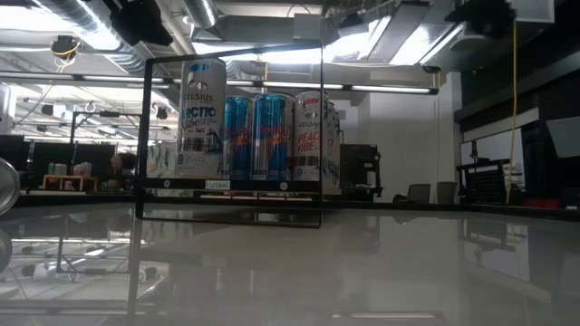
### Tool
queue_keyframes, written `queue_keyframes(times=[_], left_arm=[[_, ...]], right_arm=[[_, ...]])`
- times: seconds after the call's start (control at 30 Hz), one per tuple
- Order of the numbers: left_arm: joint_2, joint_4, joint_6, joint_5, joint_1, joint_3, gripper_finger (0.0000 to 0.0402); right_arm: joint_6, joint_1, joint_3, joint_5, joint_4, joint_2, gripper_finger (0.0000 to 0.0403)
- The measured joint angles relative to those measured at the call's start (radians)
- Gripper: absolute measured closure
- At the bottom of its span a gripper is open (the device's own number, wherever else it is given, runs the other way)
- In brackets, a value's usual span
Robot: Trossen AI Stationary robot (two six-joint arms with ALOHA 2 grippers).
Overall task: Place canned beverage on shelf
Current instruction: Put the bottom right silver soda can on the shelf aligned with the other silver soda can
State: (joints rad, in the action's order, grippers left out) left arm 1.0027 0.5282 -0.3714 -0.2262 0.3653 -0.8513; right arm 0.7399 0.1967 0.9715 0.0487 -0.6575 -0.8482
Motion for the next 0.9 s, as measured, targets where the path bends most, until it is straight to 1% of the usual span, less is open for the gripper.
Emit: queue_keyframes(times=[0.1,0.2,0.33,0.43,0.7,0.9], left_arm=[[0.0,-0.024,0.016,0.0,0.0,0.0,0.0065],[0.0,-0.026,0.016,0.0,0.0,0.0,0.0065],[0.0,-0.026,0.016,0.0,0.0,0.0,0.0065],[0.0,-0.026,0.016,0.005,0.0,0.0,0.0065],[0.0,-0.026,0.015,0.007,0.0,0.0,0.0065],[0.0,-0.026,0.015,0.007,0.0,0.0,0.0065]], right_arm=[[0.119,0.076,0.04,0.037,-0.087,-0.044,0.0118],[0.263,0.149,0.066,0.039,-0.167,-0.092,0.0118],[0.444,0.239,0.071,0.037,-0.211,-0.157,0.0118],[0.544,0.296,0.071,0.019,-0.222,-0.199,0.0118],[0.724,0.417,0.071,-0.007,-0.237,-0.267,0.0118],[0.806,0.486,0.071,-0.007,-0.237,-0.297,0.0118]])
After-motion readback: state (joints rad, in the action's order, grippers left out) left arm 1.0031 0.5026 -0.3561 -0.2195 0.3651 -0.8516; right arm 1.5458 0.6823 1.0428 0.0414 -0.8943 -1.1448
